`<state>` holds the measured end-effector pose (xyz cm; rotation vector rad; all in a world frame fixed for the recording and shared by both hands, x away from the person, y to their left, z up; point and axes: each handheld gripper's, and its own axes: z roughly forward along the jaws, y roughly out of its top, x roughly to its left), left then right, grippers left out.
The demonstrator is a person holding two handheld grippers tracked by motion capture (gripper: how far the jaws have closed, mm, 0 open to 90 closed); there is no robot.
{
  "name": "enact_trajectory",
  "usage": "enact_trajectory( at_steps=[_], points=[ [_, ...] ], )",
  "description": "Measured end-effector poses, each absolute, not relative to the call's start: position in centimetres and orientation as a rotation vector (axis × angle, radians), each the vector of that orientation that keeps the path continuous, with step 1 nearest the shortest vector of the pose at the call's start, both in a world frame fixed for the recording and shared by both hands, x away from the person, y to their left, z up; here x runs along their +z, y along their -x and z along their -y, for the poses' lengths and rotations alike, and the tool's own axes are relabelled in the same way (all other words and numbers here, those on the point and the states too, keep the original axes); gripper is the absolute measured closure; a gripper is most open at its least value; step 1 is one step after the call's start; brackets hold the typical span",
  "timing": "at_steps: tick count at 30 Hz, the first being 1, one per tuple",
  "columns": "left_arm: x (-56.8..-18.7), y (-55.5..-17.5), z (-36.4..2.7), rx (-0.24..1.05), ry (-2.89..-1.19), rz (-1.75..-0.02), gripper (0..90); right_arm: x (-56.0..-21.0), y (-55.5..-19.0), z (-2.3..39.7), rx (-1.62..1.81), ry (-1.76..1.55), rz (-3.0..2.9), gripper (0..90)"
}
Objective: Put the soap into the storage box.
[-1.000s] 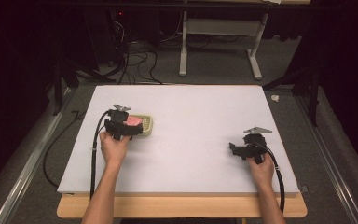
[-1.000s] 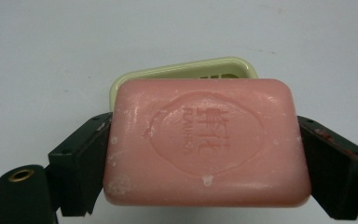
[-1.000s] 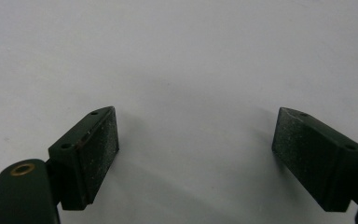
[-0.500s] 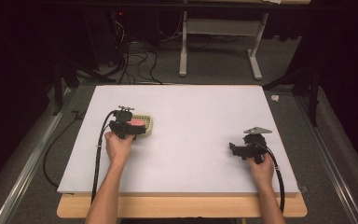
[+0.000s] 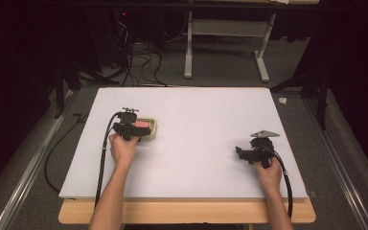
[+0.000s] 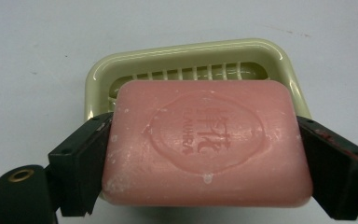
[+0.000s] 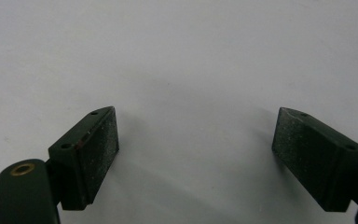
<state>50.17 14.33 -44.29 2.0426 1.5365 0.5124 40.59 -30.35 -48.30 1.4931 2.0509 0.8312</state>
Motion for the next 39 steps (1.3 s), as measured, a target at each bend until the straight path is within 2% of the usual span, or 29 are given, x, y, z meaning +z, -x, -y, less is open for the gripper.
enact_trajectory(
  at_steps=[20, 39],
  points=[
    [-43.6, -50.4, -14.0, 0.578, -2.017, -1.527, 13.4, -48.3, -40.6, 30.4, 0.832, -1.493, -2.051, 15.1],
    [-42.0, -48.3, -14.8, 0.59, -1.987, -1.446, 12.0, -48.3, -40.6, 30.3, 0.831, -1.495, -2.05, 15.1]
  ],
)
